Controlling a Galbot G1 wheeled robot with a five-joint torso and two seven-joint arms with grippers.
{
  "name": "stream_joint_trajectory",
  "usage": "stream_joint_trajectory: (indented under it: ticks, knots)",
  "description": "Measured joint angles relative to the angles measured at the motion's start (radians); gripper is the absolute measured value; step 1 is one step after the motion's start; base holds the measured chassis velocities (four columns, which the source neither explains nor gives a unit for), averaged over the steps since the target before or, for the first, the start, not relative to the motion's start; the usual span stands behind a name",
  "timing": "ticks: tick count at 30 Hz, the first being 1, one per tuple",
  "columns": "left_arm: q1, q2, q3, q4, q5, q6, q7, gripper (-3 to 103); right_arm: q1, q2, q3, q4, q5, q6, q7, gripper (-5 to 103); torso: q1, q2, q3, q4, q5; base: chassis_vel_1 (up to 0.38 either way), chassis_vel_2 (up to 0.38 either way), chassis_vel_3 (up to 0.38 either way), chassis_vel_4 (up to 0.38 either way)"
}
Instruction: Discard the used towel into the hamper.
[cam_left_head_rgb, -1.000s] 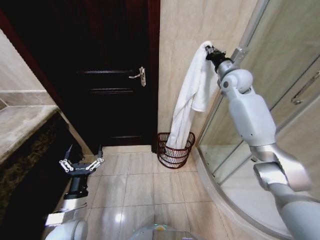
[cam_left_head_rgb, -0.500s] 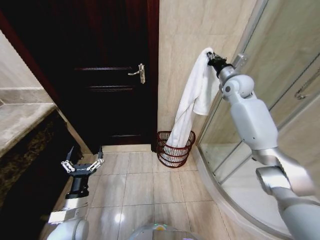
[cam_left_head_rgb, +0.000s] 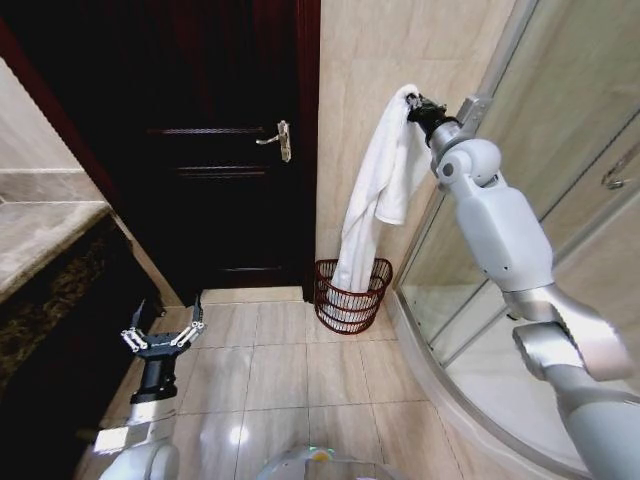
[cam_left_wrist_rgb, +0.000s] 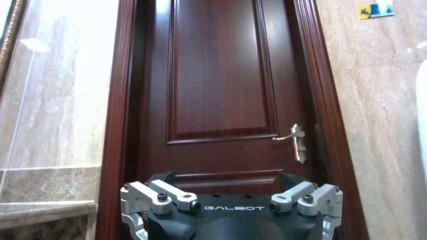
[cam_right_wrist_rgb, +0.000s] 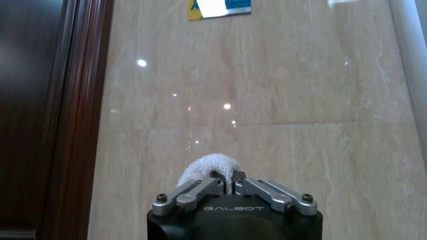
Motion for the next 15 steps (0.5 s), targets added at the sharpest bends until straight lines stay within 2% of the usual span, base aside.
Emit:
stream_joint_trajectory:
  ticks: [15]
  knots:
    - [0.003,0.007,-0.028,-0.008,-0.024,-0.003,0.003,100,-0.028,0.045,0.019,-0.022,-0.025,-0.002,0.001,3,-0.027,-0.069,-0.042,0.0,0.0001,0.0,0.0,0.0,0.0]
